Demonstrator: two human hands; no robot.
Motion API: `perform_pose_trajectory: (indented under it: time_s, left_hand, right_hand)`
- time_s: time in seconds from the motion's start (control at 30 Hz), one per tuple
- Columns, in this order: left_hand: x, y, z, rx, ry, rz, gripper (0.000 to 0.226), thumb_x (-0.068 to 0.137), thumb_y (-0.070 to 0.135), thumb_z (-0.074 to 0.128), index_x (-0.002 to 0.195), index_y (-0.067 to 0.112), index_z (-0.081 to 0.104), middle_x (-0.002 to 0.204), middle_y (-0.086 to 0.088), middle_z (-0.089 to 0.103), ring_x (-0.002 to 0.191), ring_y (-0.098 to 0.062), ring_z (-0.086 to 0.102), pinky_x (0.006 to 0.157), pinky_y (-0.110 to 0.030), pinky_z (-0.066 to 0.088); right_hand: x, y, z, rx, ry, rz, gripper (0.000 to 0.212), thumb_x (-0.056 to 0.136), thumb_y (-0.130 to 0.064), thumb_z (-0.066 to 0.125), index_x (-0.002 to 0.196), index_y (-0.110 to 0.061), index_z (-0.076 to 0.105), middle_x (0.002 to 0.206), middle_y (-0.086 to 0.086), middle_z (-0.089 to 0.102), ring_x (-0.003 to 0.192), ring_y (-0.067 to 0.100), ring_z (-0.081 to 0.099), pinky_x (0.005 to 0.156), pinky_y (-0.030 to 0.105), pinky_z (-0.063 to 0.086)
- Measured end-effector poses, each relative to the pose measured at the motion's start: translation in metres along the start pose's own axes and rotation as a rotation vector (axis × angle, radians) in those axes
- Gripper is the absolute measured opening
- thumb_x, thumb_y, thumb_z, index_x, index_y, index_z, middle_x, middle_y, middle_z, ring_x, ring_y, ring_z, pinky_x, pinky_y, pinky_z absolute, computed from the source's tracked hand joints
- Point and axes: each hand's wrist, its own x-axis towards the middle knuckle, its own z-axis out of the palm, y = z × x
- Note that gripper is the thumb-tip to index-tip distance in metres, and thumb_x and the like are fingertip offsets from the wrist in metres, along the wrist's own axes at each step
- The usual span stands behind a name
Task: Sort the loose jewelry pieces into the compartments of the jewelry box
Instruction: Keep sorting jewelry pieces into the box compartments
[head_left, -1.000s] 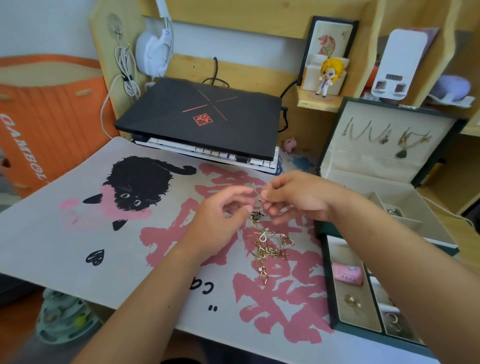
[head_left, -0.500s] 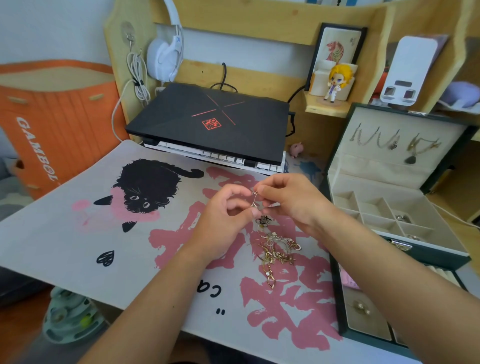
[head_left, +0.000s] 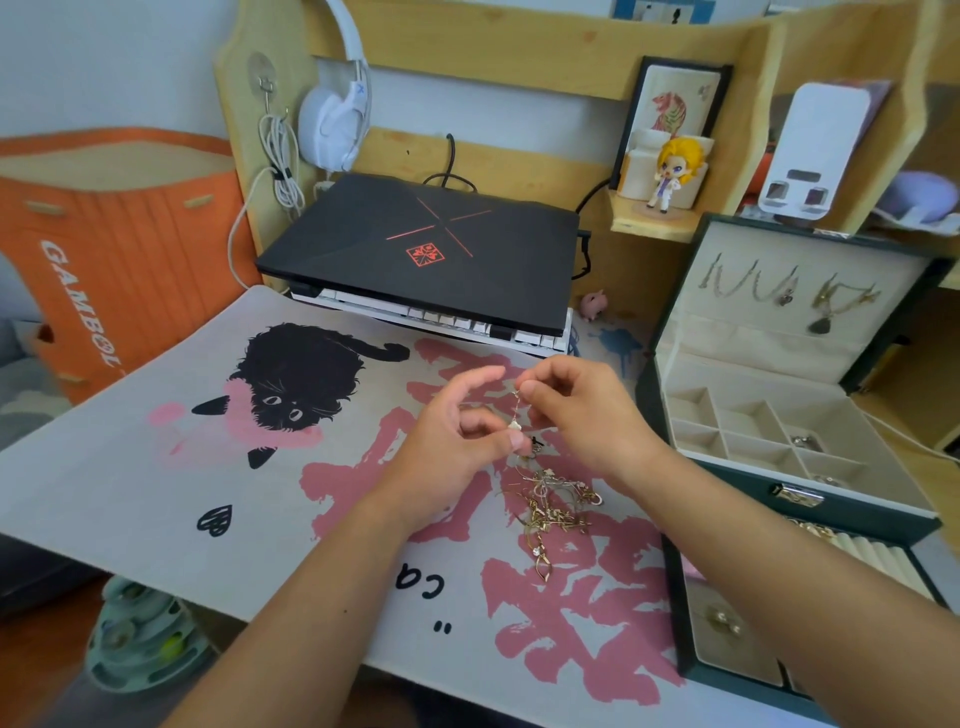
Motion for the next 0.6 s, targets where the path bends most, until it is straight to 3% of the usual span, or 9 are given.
perform_pose_trajectory:
  time_s: [0.13,0.23,0.33,0.4,0.5,0.53,0.6]
  left_hand:
    - [0.0021,-0.0012,-0.0009,-0.045,-0.050,-0.010,0.054,0.090,0.005,0.075,0.135,0.025,0.052,0.087,-0.010,0.080,0.097,-0.028,0.075,0.103,-0.043,0.053]
    - [0.0032,-0.0024,-0.0004,-0.059,-0.071,-0.033,0.042,0.090,0.000,0.073,0.126,0.015,0.056,0.082,-0.009,0.079,0.082,-0.018,0.074,0.087,-0.032,0.053]
    - [0.0039,-0.0038,-0.0003,-0.019,-0.035,-0.019,0.021,0.089,-0.001,0.074,0.103,0.011,0.064,0.080,-0.009,0.078,0.075,-0.016,0.070,0.085,-0.039,0.053]
    - [0.0034,-0.0045,0.0002,0.004,-0.004,0.002,0.015,0.090,0.003,0.075,0.098,0.012,0.068,0.082,-0.004,0.075,0.075,-0.018,0.067,0.084,-0.041,0.055]
    - [0.0040,-0.0044,-0.0003,-0.045,0.036,-0.006,0.010,0.094,0.022,0.070,0.103,0.017,0.073,0.107,-0.006,0.075,0.097,-0.038,0.068,0.095,-0.050,0.057]
    - [0.0043,-0.0045,-0.0010,-0.064,0.052,-0.008,0.013,0.093,0.027,0.068,0.102,0.019,0.074,0.113,-0.006,0.074,0.108,-0.040,0.066,0.099,-0.052,0.056]
    - [0.0046,-0.0034,-0.0014,-0.066,0.074,0.008,0.013,0.094,0.028,0.067,0.098,0.021,0.077,0.111,-0.004,0.076,0.112,-0.033,0.067,0.101,-0.047,0.055]
  right_hand:
    - [-0.0021,0.0007,-0.0003,-0.012,-0.010,0.003,0.012,0.100,-0.015,0.059,0.095,-0.017,0.070,0.086,0.010,0.070,0.073,0.017,0.064,0.070,0.025,0.057]
    - [-0.0033,0.0006,0.0027,0.051,-0.042,0.018,0.012,0.099,-0.017,0.061,0.093,-0.015,0.072,0.079,0.005,0.067,0.068,0.012,0.059,0.072,0.034,0.056]
    - [-0.0043,-0.0011,0.0059,0.134,-0.061,0.076,0.014,0.098,-0.018,0.062,0.091,-0.014,0.073,0.081,0.003,0.066,0.068,0.011,0.057,0.072,0.031,0.053]
    - [-0.0047,-0.0031,0.0056,0.153,-0.052,0.092,0.013,0.097,-0.020,0.064,0.092,-0.017,0.075,0.084,0.002,0.070,0.075,0.017,0.063,0.078,0.032,0.054]
    - [-0.0053,-0.0050,0.0052,0.191,-0.035,0.111,0.012,0.097,-0.022,0.065,0.094,-0.017,0.075,0.086,0.000,0.072,0.077,0.014,0.064,0.077,0.030,0.053]
    - [-0.0056,-0.0055,0.0057,0.206,-0.030,0.122,0.012,0.097,-0.021,0.065,0.094,-0.016,0.075,0.086,-0.001,0.071,0.076,0.010,0.062,0.076,0.028,0.051]
    - [-0.0054,-0.0046,0.0080,0.217,-0.025,0.141,0.012,0.097,-0.020,0.065,0.095,-0.015,0.075,0.085,-0.002,0.070,0.076,0.008,0.059,0.076,0.026,0.049]
